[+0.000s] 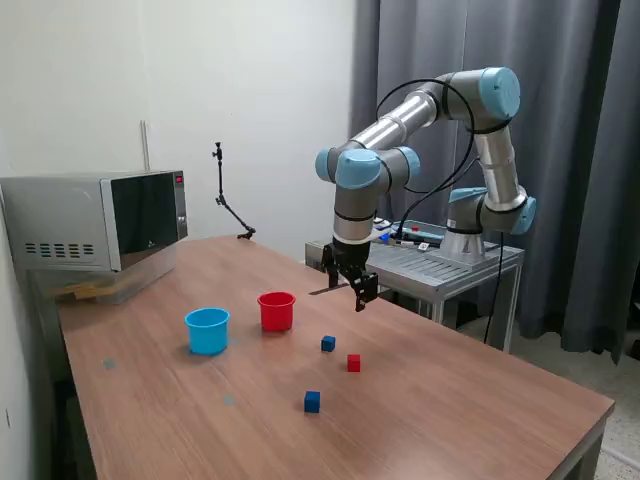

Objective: Place red objects in the red bin, and blue objects in the blue bin.

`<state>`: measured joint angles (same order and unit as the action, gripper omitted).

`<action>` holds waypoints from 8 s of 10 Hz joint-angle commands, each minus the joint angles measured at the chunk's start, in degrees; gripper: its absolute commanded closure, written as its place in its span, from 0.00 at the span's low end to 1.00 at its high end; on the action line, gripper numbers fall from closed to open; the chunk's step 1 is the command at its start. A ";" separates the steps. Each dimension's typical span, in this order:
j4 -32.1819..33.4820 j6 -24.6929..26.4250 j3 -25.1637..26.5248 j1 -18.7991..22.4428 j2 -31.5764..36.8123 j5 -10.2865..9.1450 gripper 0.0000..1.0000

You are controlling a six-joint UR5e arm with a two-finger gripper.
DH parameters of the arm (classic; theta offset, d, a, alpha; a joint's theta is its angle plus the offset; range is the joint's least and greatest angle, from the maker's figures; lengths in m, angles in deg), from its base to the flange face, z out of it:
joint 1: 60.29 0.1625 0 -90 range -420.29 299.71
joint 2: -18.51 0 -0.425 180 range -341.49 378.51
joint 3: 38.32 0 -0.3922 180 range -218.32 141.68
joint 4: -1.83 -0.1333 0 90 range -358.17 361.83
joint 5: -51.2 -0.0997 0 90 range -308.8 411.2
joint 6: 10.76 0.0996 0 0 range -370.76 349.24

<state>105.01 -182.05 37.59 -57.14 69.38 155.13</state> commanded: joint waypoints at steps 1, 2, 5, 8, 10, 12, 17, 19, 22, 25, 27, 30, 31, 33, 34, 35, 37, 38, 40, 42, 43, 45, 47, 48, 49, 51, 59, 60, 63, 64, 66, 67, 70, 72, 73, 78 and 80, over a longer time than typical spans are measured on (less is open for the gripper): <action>0.00 -0.01 0.12 -0.08 -0.06 0.04 0.00; 0.00 0.08 0.38 -0.08 -0.06 0.04 0.00; 0.09 -0.01 -0.32 0.45 0.11 0.04 0.00; 0.26 -0.18 -0.85 1.93 0.29 0.04 0.00; 0.53 -0.01 -1.29 4.75 -0.06 -0.05 0.00; 0.44 0.16 -4.52 5.46 -2.59 -0.05 0.00; 2.11 13.51 -8.67 4.58 -10.41 0.31 0.00; 2.90 13.79 -8.06 5.02 -11.58 0.04 0.00; 2.82 15.46 -7.62 5.02 -11.23 0.57 0.00; 2.90 18.42 -7.09 4.94 -10.53 0.30 0.00; 2.99 32.64 -7.27 4.58 -10.00 0.13 0.00; 5.88 36.61 -6.30 4.58 -9.64 -0.74 0.00; 6.76 38.12 -5.95 4.67 -9.56 -2.06 0.00; 11.14 38.22 -4.03 4.76 -9.12 -6.09 0.00; 11.60 38.22 -3.40 4.76 -8.94 -6.98 0.00; 11.69 38.22 -3.40 4.84 -8.33 -6.99 0.00; 11.87 39.70 -1.48 4.58 -5.88 -7.08 0.00; 11.87 40.59 0.01 4.49 -5.26 -7.08 0.00; 11.87 40.77 0.73 4.14 -4.90 -6.99 0.00; 11.87 42.61 0.99 3.97 -4.90 -6.99 0.00; 12.22 43.66 1.95 3.79 -4.90 -6.99 0.00; 15.02 43.76 4.33 3.62 -4.81 -7.08 0.00; 15.12 43.85 4.69 3.53 -4.72 -7.08 0.00; 15.12 43.85 4.69 3.53 -4.72 -7.08 0.00; 15.12 43.85 4.86 3.44 -4.72 -7.25 0.00; 15.64 43.85 5.04 3.18 -4.81 -7.34 0.00; 23.82 42.00 6.53 2.38 -6.30 -9.89 0.00; 24.17 42.00 6.62 2.38 -6.39 -10.41 0.00; 24.26 42.00 7.23 2.38 -6.39 -11.74 0.00; 24.26 42.00 7.32 2.21 -6.39 -12.00 0.00; 24.26 42.09 8.02 2.03 -6.30 -11.91 0.00; 24.26 42.09 8.29 1.95 -6.30 -11.91 0.00; 24.26 42.00 8.29 1.60 -6.22 -11.91 0.00; 24.35 42.00 8.20 1.59 -6.22 -11.91 0.00; 24.35 41.91 8.20 1.42 -6.22 -12.00 0.00; 24.35 41.83 8.12 0.80 -6.22 -12.00 0.00; 24.35 41.83 8.03 0.71 -6.22 -12.00 0.00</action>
<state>129.36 -140.22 45.68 -56.34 63.16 143.13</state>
